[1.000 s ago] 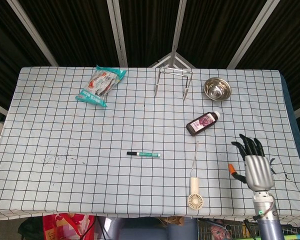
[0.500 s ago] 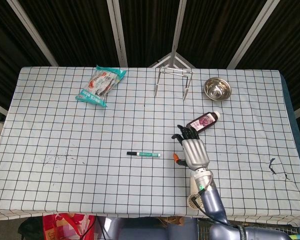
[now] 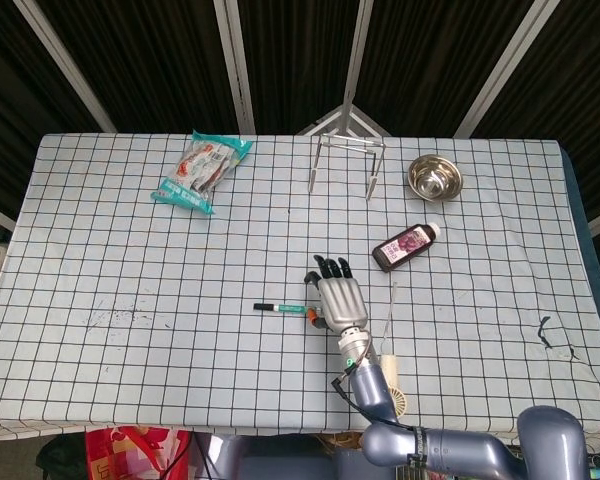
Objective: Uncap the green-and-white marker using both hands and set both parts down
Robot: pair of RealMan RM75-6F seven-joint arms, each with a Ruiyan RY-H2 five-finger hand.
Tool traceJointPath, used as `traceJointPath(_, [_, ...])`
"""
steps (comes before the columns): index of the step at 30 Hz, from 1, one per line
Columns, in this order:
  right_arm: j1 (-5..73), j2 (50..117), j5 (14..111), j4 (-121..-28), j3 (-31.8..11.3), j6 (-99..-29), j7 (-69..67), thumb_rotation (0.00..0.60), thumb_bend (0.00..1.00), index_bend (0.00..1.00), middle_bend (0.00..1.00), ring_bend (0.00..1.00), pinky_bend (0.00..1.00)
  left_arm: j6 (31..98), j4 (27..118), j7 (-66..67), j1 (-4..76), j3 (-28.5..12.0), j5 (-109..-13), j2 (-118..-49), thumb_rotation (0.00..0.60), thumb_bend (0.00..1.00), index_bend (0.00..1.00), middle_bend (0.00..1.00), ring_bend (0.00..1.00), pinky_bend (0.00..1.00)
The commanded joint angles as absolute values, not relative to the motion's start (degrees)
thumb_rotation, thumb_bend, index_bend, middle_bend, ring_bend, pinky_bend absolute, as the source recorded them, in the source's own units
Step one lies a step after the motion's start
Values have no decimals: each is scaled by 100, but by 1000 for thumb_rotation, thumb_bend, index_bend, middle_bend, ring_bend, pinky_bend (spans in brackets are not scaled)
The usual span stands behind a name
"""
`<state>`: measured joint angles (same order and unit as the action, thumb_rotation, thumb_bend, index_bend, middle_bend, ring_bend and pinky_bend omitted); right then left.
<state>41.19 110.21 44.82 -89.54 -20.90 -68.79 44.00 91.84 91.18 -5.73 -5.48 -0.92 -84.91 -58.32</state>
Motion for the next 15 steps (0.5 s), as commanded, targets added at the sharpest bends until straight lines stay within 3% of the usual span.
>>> traceJointPath(1, [4199, 11145, 4383, -8782, -2093, -6858, 4390, 600, 344, 378, 92, 106, 40, 9110, 9045, -596, -512, -107, -8441, -5877, 600, 446, 65, 0, 0, 9])
traceJointPath(15, [4262, 11410, 4302, -8079, -1879, -6593, 3974, 600, 344, 431, 92, 106, 40, 9033, 8852, -734, -511, -153, -8287, -5961, 600, 446, 65, 0, 0, 9])
